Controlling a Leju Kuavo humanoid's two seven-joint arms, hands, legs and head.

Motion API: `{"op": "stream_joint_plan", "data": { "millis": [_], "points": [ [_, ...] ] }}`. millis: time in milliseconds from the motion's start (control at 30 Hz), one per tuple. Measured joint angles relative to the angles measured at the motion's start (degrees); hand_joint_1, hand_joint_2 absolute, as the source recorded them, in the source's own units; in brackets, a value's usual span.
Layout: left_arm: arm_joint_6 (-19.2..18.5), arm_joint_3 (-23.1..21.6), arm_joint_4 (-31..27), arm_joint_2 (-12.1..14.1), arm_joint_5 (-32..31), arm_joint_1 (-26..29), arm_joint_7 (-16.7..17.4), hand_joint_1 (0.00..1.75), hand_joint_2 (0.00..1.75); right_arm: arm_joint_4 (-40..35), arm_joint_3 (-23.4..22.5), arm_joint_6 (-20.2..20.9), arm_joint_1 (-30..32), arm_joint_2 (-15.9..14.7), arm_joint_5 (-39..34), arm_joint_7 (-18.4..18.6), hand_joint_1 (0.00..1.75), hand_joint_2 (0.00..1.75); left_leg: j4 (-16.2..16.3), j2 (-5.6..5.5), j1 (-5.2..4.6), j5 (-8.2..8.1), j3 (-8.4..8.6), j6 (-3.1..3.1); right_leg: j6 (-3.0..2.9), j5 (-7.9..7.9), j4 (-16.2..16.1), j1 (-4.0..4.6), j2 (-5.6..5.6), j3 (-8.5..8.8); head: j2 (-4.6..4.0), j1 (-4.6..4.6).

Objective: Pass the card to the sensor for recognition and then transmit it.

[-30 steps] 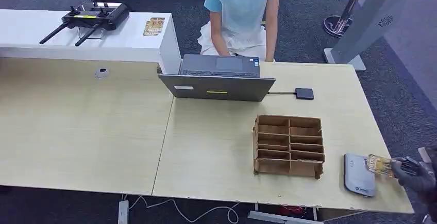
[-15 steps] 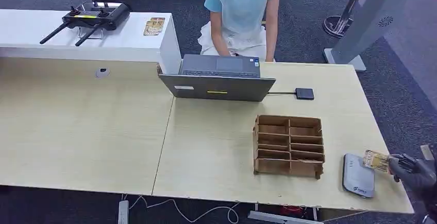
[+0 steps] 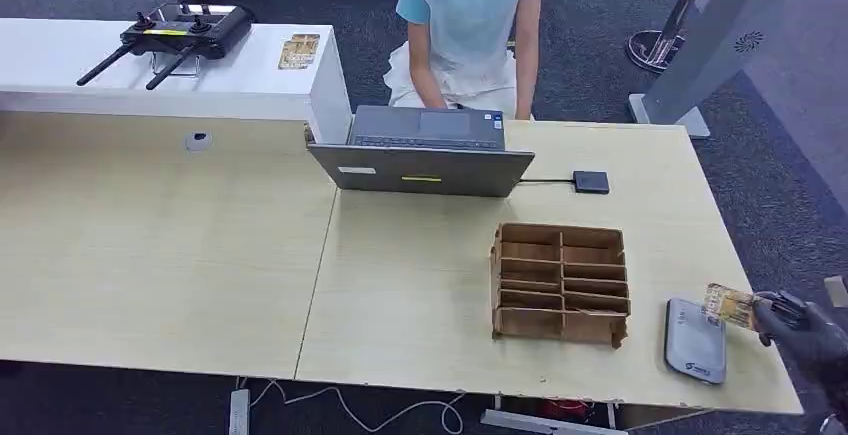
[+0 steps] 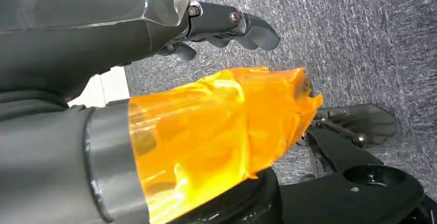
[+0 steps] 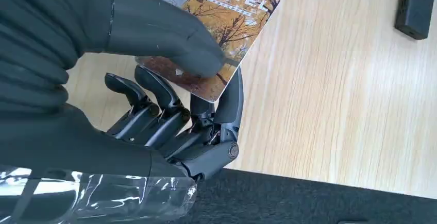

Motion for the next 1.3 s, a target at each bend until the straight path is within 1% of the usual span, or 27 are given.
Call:
{"op": "stream_joint_plan", "data": {
  "millis": [200, 400, 667, 900, 1033, 1300],
  "points": [
    [0.2, 0.0, 0.0, 0.0, 0.0, 0.0, 0.0, 0.0, 0.0, -1.2, 0.2, 1.4, 1.0, -0.1, -3.1, 0.0, 1.75, 1.75, 0.0, 0.0, 0.0, 0.0, 0.0, 0.0, 0.0, 0.0, 0.0, 0.0, 0.0, 0.0, 0.0, 0.02],
    [0.3, 0.0, 0.0, 0.0, 0.1, 0.0, 0.0, 0.0, 0.0, -3.6, 0.4, 2.8, 3.5, -0.8, -3.9, 0.0, 1.75, 1.75, 0.0, -0.01, 0.0, -0.02, -0.01, 0.02, 0.01, -0.01, 0.0, 0.0, -0.02, 0.0, 0.02, 0.0],
    [0.5, 0.0, 0.0, 0.0, 0.1, 0.1, 0.0, 0.0, 0.0, -7.4, 0.7, 3.1, 7.2, -1.2, -2.3, 0.0, 1.75, 1.75, 0.0, -0.01, 0.0, -0.05, -0.01, -0.01, 0.02, -0.02, 0.0, 0.0, -0.01, 0.0, 0.02, 0.0],
    [0.5, 0.0, 0.0, 0.0, 0.0, 0.1, 0.0, 0.0, 0.0, -9.4, 1.7, 2.9, 8.6, -1.2, -1.1, 0.3, 1.75, 1.75, 0.0, 0.0, 0.0, -0.05, 0.0, -0.01, 0.02, -0.03, 0.0, 0.0, 0.0, 0.0, 0.0, 0.0],
    [0.5, 0.0, 0.0, 0.0, -0.2, 0.1, 0.0, 0.0, 0.0, -9.7, 2.4, 2.3, 9.0, -1.2, 0.5, 0.7, 1.75, 1.75, 0.0, 0.0, 0.0, -0.07, 0.0, -0.01, 0.02, -0.03, 0.0, 0.0, 0.01, 0.0, 0.02, 0.0],
    [0.5, 0.0, 0.0, 0.0, -0.2, 0.1, 0.0, 0.0, 0.0, -9.2, 4.7, -2.2, 8.2, -1.2, 4.0, 1.2, 1.75, 1.75, 0.0, 0.0, 0.0, -0.07, 0.0, 0.0, 0.03, -0.03, 0.0, 0.0, 0.01, 0.01, 0.02, 0.0]
  ]
}}
